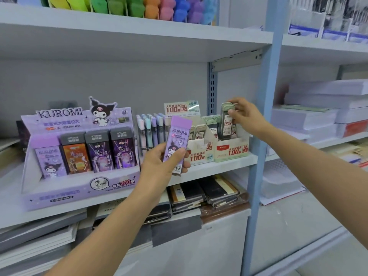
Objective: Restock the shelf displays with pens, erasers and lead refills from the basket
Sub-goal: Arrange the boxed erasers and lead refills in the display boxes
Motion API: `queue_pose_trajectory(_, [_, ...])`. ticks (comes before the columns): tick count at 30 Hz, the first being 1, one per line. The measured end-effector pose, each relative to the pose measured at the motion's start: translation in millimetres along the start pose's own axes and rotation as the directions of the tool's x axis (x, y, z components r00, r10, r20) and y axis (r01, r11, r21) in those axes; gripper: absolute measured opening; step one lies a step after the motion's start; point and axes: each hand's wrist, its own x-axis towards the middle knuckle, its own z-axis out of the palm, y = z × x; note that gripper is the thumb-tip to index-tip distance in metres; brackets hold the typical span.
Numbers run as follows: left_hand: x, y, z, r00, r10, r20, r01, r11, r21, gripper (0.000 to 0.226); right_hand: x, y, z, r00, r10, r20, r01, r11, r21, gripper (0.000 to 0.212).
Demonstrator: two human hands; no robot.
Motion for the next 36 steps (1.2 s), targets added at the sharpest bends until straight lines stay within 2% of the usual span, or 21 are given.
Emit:
queue_pose_trajectory(3, [-0.6, -1.3, -0.2, 1.000, 0.000, 0.001, 0.000, 1.000, 0.001, 0.010, -3.7, 5.9, 5.5, 0.995, 0.039, 0.088, -0.035, 0.998, -0.047, 0.028])
queue_pose_trajectory(6, [-1.6, -1.3, -1.1, 1.000, -0.006, 0.006, 0.005, 1.000, 0.010, 0.012, -3.7, 8.7, 10.2, 1.000, -0.022, 0.004, 0.023, 0.975, -0.221, 0.028])
queue_pose_trajectory(8, [-3.4, 0.6, -2.2, 1.000, -0.023, 0.013, 0.023, 1.000, 0.018, 0.014, -2.2, 7.2, 10.8, 1.000, -0.012, -0.018, 0.005, 0.934, -0.357, 0.032])
queue_pose_trajectory(10, [-6.5, 3.6, -4.1, 0.999, -0.042, 0.023, 0.042, 0.999, 0.016, 0.014, -4.6, 2.1, 11.6, 0.997, 0.075, 0.007, -0.066, 0.909, -0.411, 0.039])
queue_pose_trajectory(12, [-9.8, 7.3, -7.4, 0.998, -0.058, 0.033, 0.057, 0.998, 0.018, 0.014, -11.8, -11.3, 13.7, 0.999, 0.035, -0.013, -0.037, 0.911, -0.412, 0.043])
queue_pose_trajectory(14, [-13.3, 11.5, -11.8, 0.997, -0.072, 0.039, 0.071, 0.997, 0.027, 0.016, -23.1, -34.9, 20.7, 0.993, -0.113, -0.039, 0.095, 0.944, -0.317, 0.041])
queue_pose_trajectory(15, [-15.6, 13.7, -13.8, 0.996, -0.079, 0.042, 0.078, 0.997, 0.025, 0.017, -30.2, -49.7, 25.8, 0.989, -0.150, -0.012, 0.145, 0.971, -0.191, 0.040])
queue_pose_trajectory(17, [-21.6, 19.1, -17.9, 0.995, -0.089, 0.052, 0.088, 0.996, 0.021, 0.018, -46.5, -79.0, 38.3, 0.974, -0.160, 0.163, 0.140, 0.982, 0.126, 0.044])
queue_pose_trajectory(18, [-25.1, 22.0, -20.1, 0.995, -0.090, 0.051, 0.089, 0.996, 0.024, 0.018, -54.2, -90.8, 45.8, 0.948, -0.162, 0.274, 0.105, 0.972, 0.212, 0.044])
queue_pose_trajectory(20, [-32.5, 27.2, -25.3, 0.996, -0.088, 0.019, 0.087, 0.996, 0.029, 0.020, -67.0, -106.2, 62.7, 0.881, -0.173, 0.439, 0.066, 0.966, 0.250, 0.035])
queue_pose_trajectory(21, [-36.6, 30.0, -29.0, 0.996, -0.085, -0.007, 0.085, 0.996, 0.028, 0.021, -72.5, -111.5, 71.6, 0.864, -0.171, 0.473, 0.036, 0.959, 0.282, 0.033])
queue_pose_trajectory(24, [-50.0, 36.0, -42.7, 0.992, -0.076, -0.096, 0.080, 0.996, 0.039, 0.022, -83.9, -121.8, 93.6, 0.859, -0.166, 0.485, -0.043, 0.920, 0.390, 0.026])
queue_pose_trajectory(26, [-60.2, 35.8, -56.2, 0.989, -0.030, -0.148, 0.054, 0.986, 0.161, 0.021, -87.3, -129.3, 105.4, 0.861, -0.176, 0.477, -0.031, 0.918, 0.395, 0.021])
queue_pose_trajectory(28, [-70.1, 32.3, -77.2, 0.974, 0.114, -0.196, -0.024, 0.912, 0.409, 0.023, -86.0, -139.7, 114.7, 0.900, -0.177, 0.398, 0.006, 0.919, 0.395, 0.023])
queue_pose_trajectory(29, [-74.7, 30.8, -90.9, 0.954, 0.216, -0.208, -0.067, 0.830, 0.553, 0.024, -83.6, -145.6, 118.8, 0.924, -0.180, 0.338, 0.035, 0.919, 0.392, 0.025])
queue_pose_trajectory(31, [-84.3, 27.7, -120.5, 0.901, 0.396, -0.177, -0.092, 0.573, 0.814, 0.029, -78.1, -160.1, 128.0, 0.951, -0.208, 0.229, 0.114, 0.923, 0.367, 0.027])
queue_pose_trajectory(32, [-89.3, 25.7, -134.3, 0.885, 0.439, -0.154, -0.065, 0.445, 0.893, 0.032, -75.2, -167.5, 134.2, 0.954, -0.231, 0.190, 0.155, 0.925, 0.347, 0.026])
queue_pose_trajectory(34, [-98.5, 20.6, -158.3, 0.886, 0.446, -0.128, 0.013, 0.253, 0.967, 0.040, -69.8, -181.4, 150.0, 0.950, -0.276, 0.146, 0.226, 0.930, 0.290, 0.024])
queue_pose_trajectory(36, [-106.9, 15.8, -176.3, 0.914, 0.393, -0.100, 0.057, 0.121, 0.991, 0.048, -65.6, -193.4, 170.5, 0.935, -0.323, 0.147, 0.285, 0.931, 0.229, 0.021])
